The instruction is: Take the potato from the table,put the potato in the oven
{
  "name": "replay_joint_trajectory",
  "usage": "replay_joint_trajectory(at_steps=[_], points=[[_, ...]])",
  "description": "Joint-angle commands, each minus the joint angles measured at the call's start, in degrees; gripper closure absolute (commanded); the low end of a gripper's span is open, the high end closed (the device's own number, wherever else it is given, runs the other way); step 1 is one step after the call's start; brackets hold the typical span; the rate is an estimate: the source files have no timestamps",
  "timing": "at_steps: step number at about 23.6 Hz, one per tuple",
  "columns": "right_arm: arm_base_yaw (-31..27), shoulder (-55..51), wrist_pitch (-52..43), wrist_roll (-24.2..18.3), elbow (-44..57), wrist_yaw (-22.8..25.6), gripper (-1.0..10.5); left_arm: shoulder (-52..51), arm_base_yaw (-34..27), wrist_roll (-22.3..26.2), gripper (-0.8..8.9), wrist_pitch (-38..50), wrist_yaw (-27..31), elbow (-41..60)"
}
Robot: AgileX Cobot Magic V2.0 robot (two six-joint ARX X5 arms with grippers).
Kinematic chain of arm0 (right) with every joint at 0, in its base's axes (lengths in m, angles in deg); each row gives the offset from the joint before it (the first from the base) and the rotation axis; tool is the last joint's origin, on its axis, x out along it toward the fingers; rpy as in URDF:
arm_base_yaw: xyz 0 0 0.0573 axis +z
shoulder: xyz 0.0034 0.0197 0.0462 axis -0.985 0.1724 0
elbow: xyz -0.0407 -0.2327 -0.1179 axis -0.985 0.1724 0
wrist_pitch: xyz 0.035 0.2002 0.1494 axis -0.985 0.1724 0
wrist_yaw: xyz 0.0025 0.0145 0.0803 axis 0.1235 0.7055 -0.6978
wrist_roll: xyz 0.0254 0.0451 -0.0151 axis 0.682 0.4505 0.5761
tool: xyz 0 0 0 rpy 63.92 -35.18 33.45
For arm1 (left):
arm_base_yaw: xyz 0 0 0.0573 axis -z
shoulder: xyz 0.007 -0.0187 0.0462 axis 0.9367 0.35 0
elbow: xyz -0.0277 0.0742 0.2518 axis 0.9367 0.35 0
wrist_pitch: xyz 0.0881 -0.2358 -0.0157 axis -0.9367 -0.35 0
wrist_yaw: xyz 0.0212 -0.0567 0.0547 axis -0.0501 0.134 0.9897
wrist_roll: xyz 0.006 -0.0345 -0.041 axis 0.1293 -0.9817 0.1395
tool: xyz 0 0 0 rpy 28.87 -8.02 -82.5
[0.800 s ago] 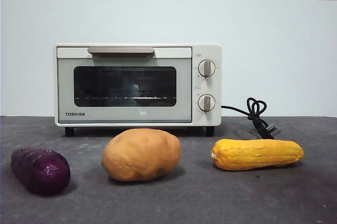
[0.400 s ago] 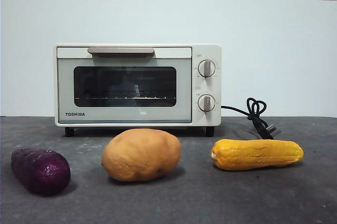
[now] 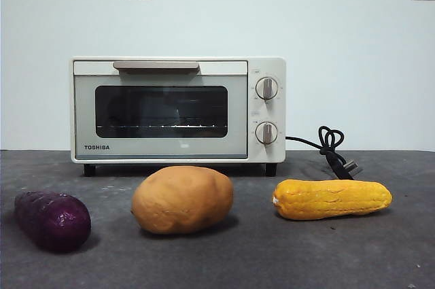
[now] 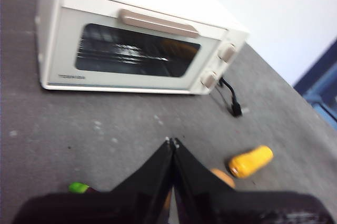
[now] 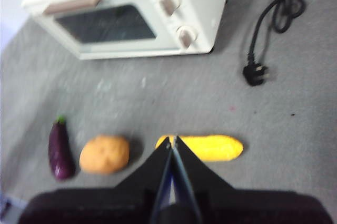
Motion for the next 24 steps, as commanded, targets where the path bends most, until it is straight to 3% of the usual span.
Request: replay_joint_trajectory(at_steps=[1, 7, 12, 13, 16, 24], points=[[1.7, 2.7, 6.9, -7.3, -5.9, -0.1, 9.6, 2.8, -0.1, 5.2, 8.2, -3.8, -2.8, -4.3], [6.3, 7.4, 21.3, -14.4, -15.7, -0.1, 9.6, 5.7, 0.1, 9.6, 8.2, -13.2, -5.6, -12.4], [9.0, 7.5, 21.7, -14.0, -16.0, -0.1, 9.2, 5.7, 1.5, 10.4, 8.21, -16.3, -5.6, -13.7], [9.0, 7.6, 21.7, -13.6, -16.0, -0.1, 8.1, 5.7, 1.5, 10.8, 8.21, -16.8, -5.6, -13.7], [9.0, 7.6, 21.7, -12.3, -16.0, -0.1, 3.1, 5.7, 1.5, 11.3, 8.21, -17.1, -5.6, -13.7], [9.0, 7.6, 21.7, -11.8, -16.0, -0.1, 2.8, 7.2, 3.4, 11.4, 8.2, -14.1, -5.4, -13.7]])
